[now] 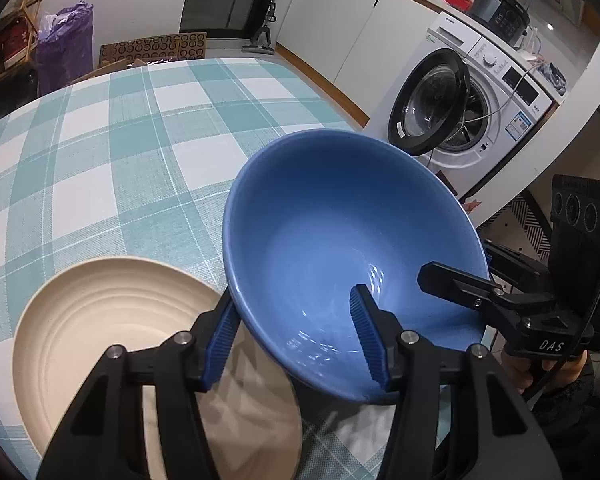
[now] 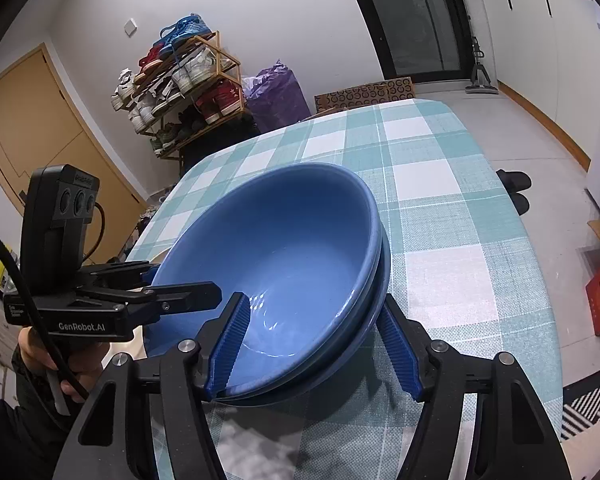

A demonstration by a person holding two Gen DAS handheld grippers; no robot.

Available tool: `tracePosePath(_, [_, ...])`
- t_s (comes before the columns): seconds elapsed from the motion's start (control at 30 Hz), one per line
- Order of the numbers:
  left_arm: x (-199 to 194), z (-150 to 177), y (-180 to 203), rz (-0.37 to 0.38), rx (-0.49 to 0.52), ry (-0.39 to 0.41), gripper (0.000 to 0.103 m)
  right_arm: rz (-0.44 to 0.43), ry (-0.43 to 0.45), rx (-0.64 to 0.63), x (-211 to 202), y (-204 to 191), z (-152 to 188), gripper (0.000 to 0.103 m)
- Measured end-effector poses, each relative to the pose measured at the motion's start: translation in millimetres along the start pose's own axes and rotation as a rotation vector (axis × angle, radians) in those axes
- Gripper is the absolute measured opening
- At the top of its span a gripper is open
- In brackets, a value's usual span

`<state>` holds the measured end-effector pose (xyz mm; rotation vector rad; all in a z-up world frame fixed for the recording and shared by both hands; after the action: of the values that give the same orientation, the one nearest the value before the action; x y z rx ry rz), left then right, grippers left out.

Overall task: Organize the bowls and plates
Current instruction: 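Lift the nested blue bowls off the table with both grippers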

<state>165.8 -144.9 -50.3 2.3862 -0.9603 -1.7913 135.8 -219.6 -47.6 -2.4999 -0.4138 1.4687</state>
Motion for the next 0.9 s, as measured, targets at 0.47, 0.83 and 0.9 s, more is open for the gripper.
tracePosePath(0.47, [-2,1,4,-0.011,0.005,0.002,0.054,0.013,-0.001,0.009,-4,0,3,0.067])
tracePosePath(0.83, [-9,2,13,-0.012,0.017,0.019,0.054,0.03,0.011,0.013,-12,-1,5,0.067])
tracePosePath(0.9, [-12,2,14,-0.01,0.02,0.025,0.054,0.031,0.016,0.013,-14,-1,5,0.067])
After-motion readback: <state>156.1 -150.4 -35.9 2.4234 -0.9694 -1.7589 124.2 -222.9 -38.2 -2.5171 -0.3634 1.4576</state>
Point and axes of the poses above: each gripper's, at about its wrist camera, not at the fingertips, and x roughly the way its jaws point, y to its right, z to its underside, the point moved 5 cm from there along x, roughly the way its jaws point, and after that the axes turned 11 degrees about -y, right-handed, at the moved point
